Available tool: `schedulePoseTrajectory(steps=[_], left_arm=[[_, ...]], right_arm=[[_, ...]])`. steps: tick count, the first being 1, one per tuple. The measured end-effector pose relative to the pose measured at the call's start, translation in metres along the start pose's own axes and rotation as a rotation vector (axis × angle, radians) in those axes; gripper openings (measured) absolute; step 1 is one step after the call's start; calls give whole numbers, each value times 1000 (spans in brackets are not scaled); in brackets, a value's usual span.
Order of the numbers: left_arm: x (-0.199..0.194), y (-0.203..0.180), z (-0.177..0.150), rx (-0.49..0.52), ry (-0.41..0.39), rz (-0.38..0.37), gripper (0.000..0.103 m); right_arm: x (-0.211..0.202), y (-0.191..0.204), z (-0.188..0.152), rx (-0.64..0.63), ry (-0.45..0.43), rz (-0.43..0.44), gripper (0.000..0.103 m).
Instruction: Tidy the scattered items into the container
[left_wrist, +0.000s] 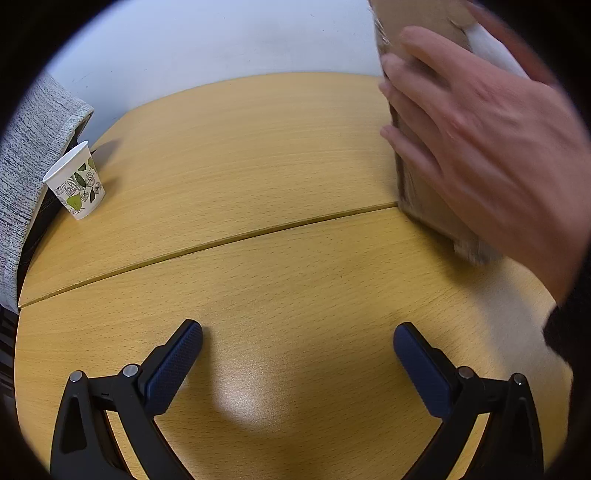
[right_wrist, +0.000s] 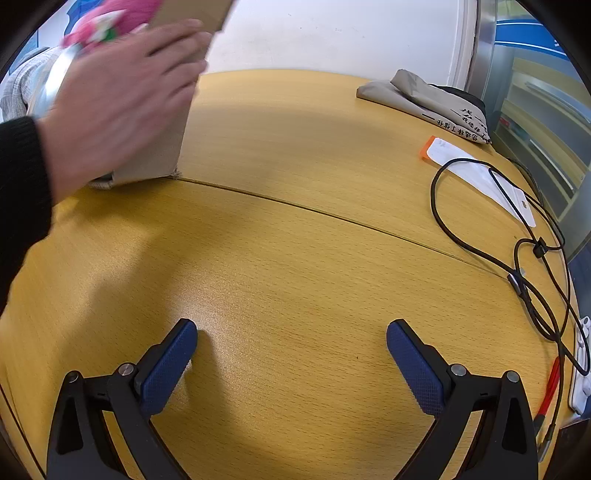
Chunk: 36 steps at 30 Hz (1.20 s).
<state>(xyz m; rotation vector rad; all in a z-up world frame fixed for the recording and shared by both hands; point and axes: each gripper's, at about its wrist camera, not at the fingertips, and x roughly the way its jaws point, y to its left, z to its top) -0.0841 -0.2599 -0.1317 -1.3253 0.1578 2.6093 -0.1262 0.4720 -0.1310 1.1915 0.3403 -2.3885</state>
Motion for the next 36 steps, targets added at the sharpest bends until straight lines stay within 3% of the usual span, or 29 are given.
schedulePoseTrajectory(steps=[36], left_arm=[[1, 6, 5, 1, -1, 1, 103]], right_arm=[[0, -1, 0, 0, 0, 0, 103]])
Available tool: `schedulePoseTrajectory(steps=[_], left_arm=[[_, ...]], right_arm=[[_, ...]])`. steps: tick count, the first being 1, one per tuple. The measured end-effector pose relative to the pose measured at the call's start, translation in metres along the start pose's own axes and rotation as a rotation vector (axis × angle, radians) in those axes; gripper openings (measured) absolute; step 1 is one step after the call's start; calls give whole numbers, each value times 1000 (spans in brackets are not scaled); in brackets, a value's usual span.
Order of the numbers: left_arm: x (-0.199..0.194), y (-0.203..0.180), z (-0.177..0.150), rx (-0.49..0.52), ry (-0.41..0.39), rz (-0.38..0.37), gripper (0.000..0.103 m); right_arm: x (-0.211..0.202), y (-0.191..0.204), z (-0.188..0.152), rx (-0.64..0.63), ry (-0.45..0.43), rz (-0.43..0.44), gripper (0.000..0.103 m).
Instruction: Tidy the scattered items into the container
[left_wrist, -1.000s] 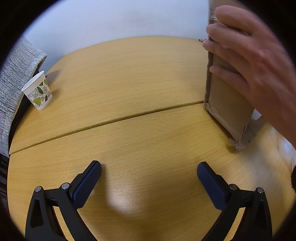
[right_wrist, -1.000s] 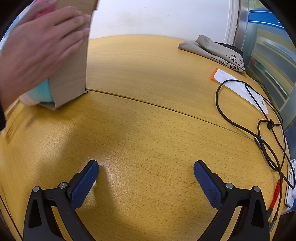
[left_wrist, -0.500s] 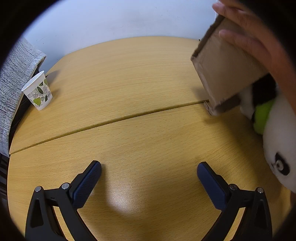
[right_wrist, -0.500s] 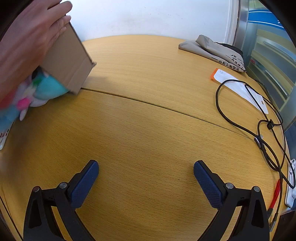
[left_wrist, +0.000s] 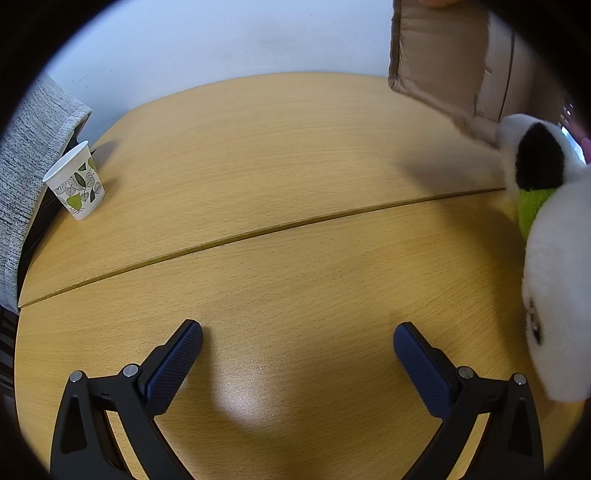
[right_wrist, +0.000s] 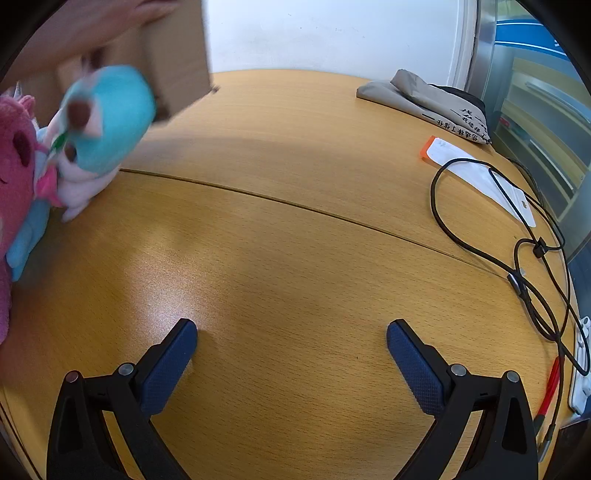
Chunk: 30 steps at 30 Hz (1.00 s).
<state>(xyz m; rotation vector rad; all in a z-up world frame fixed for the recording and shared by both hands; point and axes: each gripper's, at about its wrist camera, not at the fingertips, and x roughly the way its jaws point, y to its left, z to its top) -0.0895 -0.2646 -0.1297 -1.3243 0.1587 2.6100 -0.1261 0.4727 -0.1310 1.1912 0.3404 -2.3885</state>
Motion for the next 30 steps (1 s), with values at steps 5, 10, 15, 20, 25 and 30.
schedulePoseTrajectory(steps=[5, 10, 15, 20, 25, 30], left_arm=[[0, 0, 0, -1, 0, 0, 103], [0, 1, 1, -1, 0, 0, 103], [1, 0, 1, 0, 0, 0, 103], [1, 1, 2, 0, 0, 0, 103], [1, 1, 2, 0, 0, 0, 103], [1, 1, 3, 0, 0, 0, 103]], right_arm=[[0, 0, 0, 0, 0, 0, 103], [0, 0, 0, 0, 0, 0, 103], [0, 0, 0, 0, 0, 0, 103], [0, 0, 0, 0, 0, -1, 103], [0, 0, 0, 0, 0, -1, 103], [0, 0, 0, 0, 0, -1, 103]])
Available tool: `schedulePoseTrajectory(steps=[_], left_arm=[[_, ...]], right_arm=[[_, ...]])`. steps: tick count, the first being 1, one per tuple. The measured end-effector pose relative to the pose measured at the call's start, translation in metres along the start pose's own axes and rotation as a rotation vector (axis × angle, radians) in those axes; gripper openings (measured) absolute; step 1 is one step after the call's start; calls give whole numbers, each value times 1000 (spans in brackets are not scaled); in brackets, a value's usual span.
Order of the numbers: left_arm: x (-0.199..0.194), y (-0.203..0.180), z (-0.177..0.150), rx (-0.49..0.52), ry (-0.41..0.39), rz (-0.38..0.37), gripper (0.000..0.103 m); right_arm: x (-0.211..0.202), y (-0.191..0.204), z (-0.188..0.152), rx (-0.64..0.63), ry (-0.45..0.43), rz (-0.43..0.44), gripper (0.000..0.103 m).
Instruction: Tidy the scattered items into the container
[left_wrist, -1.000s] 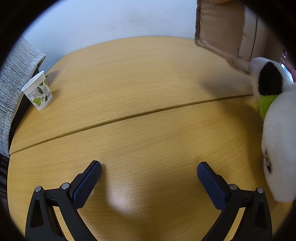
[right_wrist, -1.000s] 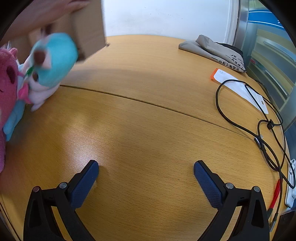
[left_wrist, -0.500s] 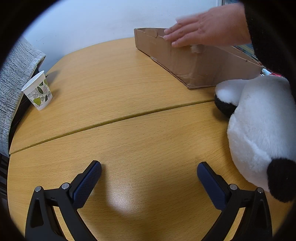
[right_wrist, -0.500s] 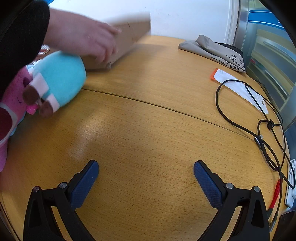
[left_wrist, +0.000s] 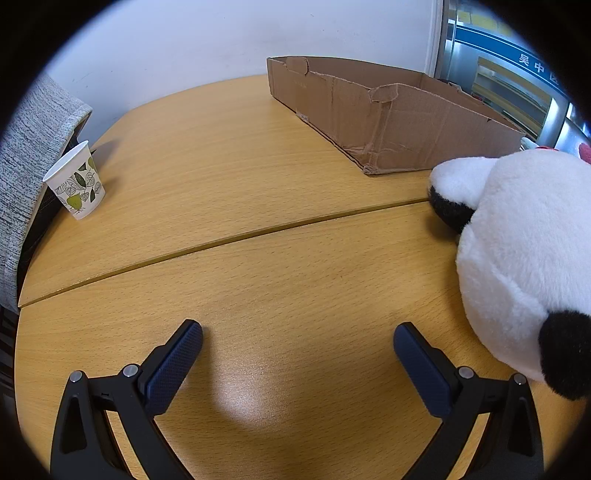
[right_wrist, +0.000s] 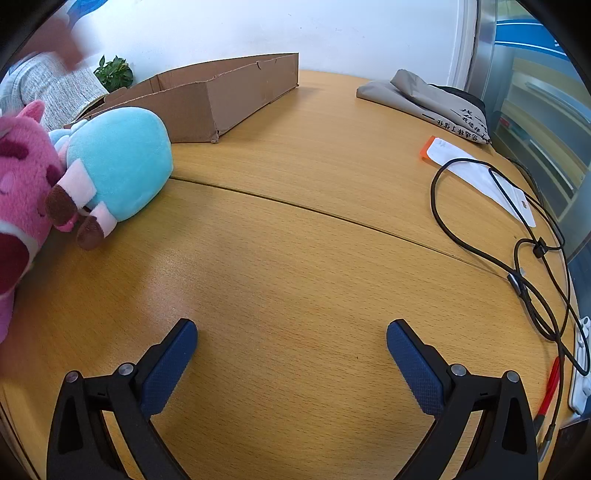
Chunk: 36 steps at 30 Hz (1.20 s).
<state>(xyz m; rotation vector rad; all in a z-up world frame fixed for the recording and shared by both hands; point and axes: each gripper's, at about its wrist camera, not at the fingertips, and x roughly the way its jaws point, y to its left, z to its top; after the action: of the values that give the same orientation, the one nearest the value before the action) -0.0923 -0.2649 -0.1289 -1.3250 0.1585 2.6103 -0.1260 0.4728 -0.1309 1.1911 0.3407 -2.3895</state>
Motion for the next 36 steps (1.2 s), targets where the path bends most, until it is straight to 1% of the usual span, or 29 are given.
schedulePoseTrajectory(steps=[32, 36], left_arm=[[0, -1, 1, -1, 0, 0, 103], [0, 0, 1, -1, 0, 0, 103]], right_arm=[[0, 0, 0, 1, 0, 1, 103], [4, 0, 5, -17, -1, 11, 103]])
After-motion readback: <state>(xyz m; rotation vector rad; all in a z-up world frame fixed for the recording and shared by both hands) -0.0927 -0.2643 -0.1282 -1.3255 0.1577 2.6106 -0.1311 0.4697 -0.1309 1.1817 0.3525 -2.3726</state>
